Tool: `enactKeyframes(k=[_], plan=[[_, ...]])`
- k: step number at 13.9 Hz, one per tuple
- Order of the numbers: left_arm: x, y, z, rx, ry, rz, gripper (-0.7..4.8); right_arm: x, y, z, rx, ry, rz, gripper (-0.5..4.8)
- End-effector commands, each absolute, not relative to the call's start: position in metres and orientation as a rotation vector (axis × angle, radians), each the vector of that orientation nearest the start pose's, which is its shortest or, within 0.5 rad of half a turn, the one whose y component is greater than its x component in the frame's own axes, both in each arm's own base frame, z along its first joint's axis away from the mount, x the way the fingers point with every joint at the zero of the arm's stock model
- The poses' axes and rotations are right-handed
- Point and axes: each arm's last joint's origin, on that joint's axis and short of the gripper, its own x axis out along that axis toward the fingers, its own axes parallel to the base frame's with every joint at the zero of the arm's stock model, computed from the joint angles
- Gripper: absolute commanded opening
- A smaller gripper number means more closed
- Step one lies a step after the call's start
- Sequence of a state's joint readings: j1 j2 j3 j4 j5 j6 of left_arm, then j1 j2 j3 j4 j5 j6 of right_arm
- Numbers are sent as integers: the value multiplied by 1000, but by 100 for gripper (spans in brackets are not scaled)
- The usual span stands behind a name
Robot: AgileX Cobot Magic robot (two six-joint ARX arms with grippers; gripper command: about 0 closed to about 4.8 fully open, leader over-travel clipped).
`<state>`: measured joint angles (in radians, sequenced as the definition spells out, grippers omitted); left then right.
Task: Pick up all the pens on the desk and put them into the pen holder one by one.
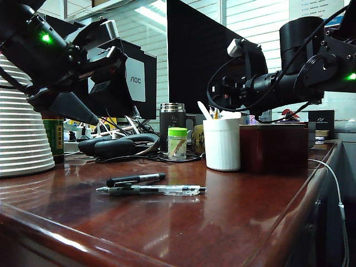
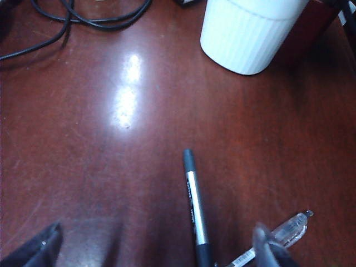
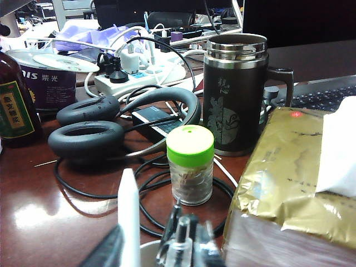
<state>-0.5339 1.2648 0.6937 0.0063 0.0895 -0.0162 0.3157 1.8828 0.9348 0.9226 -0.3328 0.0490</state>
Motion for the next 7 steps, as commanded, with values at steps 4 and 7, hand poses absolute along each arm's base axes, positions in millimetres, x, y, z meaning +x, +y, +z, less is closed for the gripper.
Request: enactKeyframes(k=[4, 7], plan=[[223, -136, 223, 86, 567, -621, 479, 346, 127, 242, 44, -58, 784, 180], [229, -140, 227, 101, 683, -638, 479, 308, 115, 294, 39, 2, 798, 181]])
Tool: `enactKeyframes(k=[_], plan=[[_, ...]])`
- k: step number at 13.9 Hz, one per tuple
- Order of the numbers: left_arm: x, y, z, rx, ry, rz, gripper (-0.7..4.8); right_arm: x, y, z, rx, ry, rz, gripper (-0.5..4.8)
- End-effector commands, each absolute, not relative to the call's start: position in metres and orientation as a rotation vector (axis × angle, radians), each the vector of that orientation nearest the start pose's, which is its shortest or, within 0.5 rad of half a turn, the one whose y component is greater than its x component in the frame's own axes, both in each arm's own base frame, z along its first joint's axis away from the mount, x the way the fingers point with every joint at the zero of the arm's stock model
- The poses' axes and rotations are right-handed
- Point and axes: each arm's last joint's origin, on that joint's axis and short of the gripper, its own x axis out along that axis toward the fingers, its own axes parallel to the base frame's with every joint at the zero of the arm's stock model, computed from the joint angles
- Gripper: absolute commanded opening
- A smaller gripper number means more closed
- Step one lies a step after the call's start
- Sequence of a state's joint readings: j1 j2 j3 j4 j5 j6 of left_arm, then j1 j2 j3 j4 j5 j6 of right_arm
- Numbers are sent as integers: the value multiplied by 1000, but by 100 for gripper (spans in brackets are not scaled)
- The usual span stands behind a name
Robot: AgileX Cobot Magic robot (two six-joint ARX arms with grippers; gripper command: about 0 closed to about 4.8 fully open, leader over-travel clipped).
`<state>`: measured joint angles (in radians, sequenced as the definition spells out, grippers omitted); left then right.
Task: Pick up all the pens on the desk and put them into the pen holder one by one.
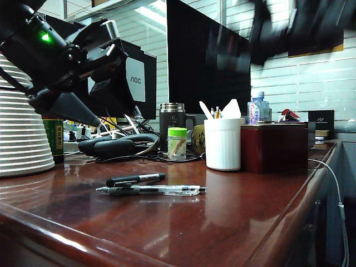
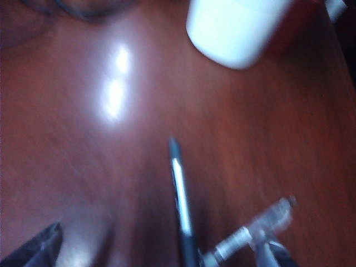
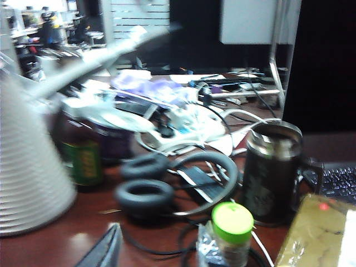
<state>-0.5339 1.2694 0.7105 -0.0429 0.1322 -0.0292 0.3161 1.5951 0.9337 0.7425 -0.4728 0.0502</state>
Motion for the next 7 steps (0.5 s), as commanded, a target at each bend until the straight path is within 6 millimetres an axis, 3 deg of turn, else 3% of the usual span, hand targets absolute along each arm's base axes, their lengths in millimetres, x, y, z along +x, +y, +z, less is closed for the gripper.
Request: enactKeyframes(k=[1, 4, 7], plan=[[237, -145, 228, 111, 733, -633, 479, 295, 111, 303, 23, 49, 817, 182], [264, -161, 226, 82, 944, -599, 479, 264, 104, 299, 13, 329, 897, 181], [269, -171, 215, 50, 1059, -661, 479, 258, 102, 289, -10, 444, 909, 181]])
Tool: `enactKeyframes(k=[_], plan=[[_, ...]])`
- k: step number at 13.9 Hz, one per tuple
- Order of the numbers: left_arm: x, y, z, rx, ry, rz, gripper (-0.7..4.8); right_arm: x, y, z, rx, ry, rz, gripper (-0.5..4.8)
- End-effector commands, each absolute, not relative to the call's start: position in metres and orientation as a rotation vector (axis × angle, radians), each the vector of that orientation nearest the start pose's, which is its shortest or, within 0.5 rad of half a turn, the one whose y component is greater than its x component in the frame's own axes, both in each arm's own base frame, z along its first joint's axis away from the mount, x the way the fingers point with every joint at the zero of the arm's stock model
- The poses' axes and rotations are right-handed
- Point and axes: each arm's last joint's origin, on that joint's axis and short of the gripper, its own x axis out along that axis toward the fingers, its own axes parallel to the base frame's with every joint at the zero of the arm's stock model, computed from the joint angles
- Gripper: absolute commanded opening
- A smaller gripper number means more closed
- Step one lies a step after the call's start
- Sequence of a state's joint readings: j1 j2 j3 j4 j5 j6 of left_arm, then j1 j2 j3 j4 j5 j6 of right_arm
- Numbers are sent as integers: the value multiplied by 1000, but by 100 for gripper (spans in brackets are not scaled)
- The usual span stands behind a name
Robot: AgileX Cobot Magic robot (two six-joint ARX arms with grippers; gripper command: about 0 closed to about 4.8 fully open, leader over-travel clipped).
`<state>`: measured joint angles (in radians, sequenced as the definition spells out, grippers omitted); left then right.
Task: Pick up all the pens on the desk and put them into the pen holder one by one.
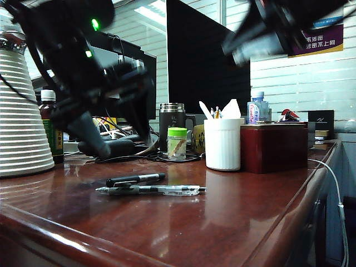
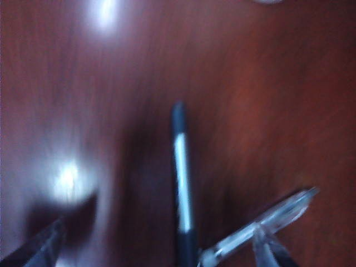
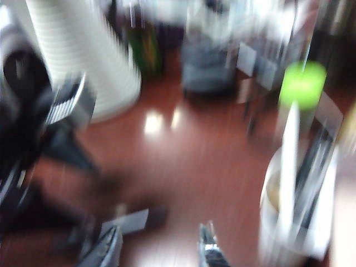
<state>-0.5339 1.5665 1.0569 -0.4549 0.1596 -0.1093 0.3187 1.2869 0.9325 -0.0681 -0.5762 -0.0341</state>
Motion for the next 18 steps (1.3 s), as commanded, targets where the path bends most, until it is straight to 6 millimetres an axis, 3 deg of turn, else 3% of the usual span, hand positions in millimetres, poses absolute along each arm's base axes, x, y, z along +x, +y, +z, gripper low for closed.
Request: enactKeyframes(k=[1, 5, 8, 14, 15, 16, 18], plan=[[269, -175, 211, 38, 1077, -697, 479, 258, 102, 289, -11, 442, 910, 181], [265, -196, 201, 81, 1062, -737, 479, 259, 102, 290, -13, 429, 908, 181], [271, -196, 198, 153, 994, -616, 479, 259, 102, 290, -14, 426, 908, 180], [276, -203, 179, 130, 1041, -678, 479, 259, 102, 290, -39, 415, 909, 180], [276, -203, 179, 130, 1041, -669, 454, 259, 102, 290, -39, 415, 908, 180], [276, -203, 179, 120, 1050, -661, 350, 259, 102, 290, -39, 415, 908, 180], [274, -202, 178, 83, 1085, -634, 58, 259, 102, 290, -45, 412, 906, 179]])
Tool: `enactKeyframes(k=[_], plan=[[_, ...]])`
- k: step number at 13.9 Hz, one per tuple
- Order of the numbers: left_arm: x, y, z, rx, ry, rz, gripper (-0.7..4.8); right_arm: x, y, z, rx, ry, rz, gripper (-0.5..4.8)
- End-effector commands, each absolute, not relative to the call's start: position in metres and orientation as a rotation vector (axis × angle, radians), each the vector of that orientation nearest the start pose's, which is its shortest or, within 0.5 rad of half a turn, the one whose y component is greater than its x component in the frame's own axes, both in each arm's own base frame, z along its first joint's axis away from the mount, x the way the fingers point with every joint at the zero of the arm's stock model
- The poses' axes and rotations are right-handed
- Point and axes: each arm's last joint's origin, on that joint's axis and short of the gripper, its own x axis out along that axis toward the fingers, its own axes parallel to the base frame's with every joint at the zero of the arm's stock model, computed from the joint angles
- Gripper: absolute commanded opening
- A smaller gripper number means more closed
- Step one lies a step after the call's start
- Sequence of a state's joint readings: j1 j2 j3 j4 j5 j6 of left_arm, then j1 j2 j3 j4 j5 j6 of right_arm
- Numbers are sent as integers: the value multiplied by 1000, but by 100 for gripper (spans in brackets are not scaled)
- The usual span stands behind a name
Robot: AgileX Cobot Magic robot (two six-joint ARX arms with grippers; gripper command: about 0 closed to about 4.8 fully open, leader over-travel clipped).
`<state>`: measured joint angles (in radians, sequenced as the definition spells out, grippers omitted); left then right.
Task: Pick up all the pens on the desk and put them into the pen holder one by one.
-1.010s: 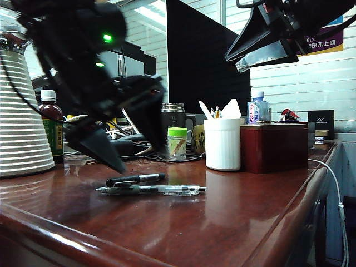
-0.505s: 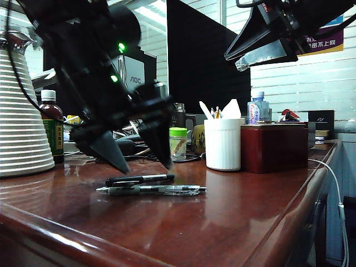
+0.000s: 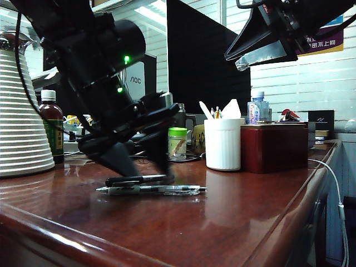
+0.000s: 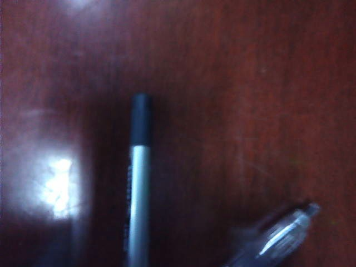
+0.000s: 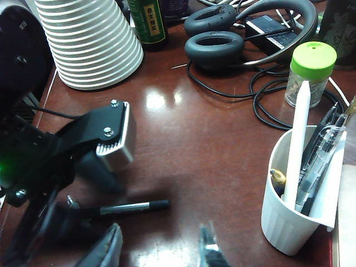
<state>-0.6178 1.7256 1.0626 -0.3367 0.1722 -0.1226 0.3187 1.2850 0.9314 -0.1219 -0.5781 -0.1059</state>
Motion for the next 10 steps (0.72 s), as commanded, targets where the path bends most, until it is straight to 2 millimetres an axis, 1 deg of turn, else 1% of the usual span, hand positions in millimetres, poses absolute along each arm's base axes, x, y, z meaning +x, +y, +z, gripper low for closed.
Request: enactKeyframes(k=[1, 3, 4, 6, 7, 8, 9, 10], plan=[[274, -201, 177, 87, 1097, -632, -4, 259, 102, 290, -70, 400, 912, 179], [274, -201, 178, 86, 1091, -632, -6, 259, 102, 290, -84, 392, 915, 179], [276, -203, 180, 79, 1060, -637, -6, 259, 102, 290, -84, 393, 915, 179], [285, -209, 193, 40, 936, -680, -6, 259, 102, 290, -84, 392, 915, 179], [290, -214, 206, 10, 862, -723, -5, 259, 101, 290, -84, 391, 912, 179], [295, -219, 224, -24, 762, -774, -5, 258, 99, 293, -85, 382, 901, 173], [299, -222, 241, -54, 654, -821, -5, 256, 95, 298, -102, 355, 871, 155], [303, -226, 257, -86, 514, -871, -5, 253, 91, 304, -148, 313, 826, 155]])
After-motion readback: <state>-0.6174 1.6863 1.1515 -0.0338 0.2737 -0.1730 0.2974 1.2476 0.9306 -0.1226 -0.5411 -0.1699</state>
